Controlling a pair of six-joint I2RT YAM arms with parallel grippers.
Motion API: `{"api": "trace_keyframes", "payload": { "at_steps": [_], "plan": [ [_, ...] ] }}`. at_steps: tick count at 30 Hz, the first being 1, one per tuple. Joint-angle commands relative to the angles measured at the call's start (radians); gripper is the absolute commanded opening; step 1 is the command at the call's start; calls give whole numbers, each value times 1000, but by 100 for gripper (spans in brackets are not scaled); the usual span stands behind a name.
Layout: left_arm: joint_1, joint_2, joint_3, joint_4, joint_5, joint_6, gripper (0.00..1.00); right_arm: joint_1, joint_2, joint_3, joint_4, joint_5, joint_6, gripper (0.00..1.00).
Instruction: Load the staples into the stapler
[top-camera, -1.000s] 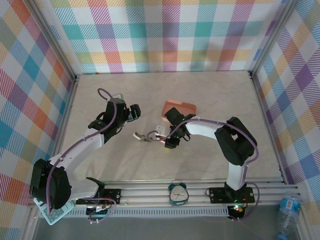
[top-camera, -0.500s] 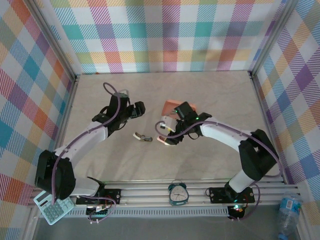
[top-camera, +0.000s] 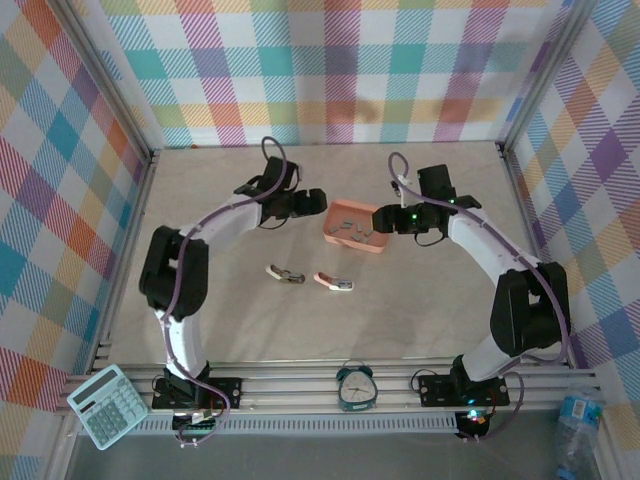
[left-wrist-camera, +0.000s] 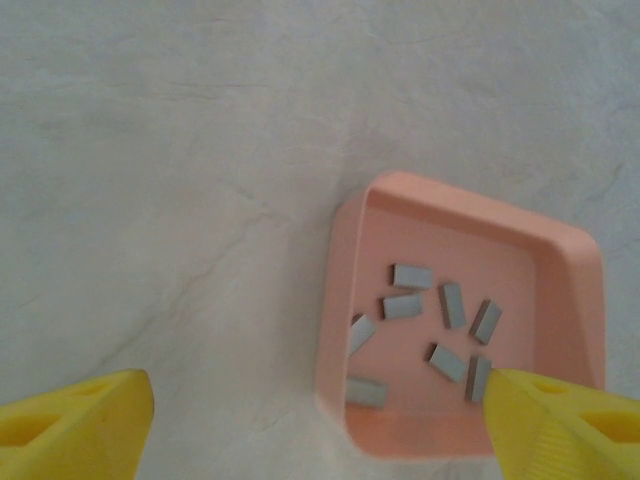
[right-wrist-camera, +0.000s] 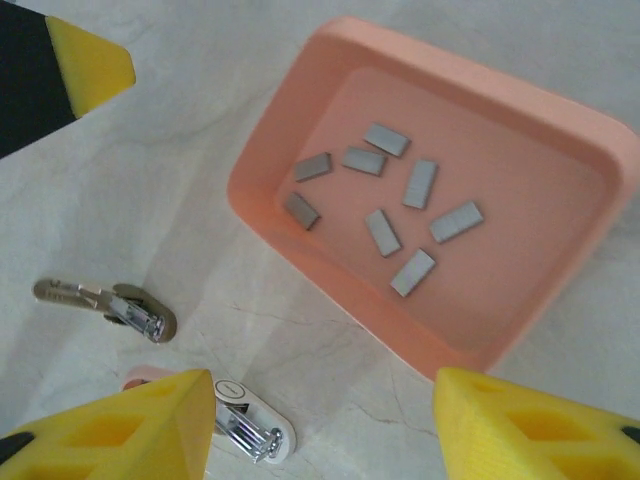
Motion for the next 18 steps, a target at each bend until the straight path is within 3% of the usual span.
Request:
{"api": "trace_keyframes", "payload": {
  "at_steps": [1, 9, 18],
  "plan": [
    [-19, 89, 106, -56, 66, 12, 84, -15, 22, 39, -73, -32, 101, 59],
    [-53, 263, 298, -115, 134, -3, 81, -29, 66, 101, -185, 41, 94, 54],
    [-94, 303, 323, -109, 194, -32, 79, -36, 69, 133, -265, 141, 83, 53]
  ]
}}
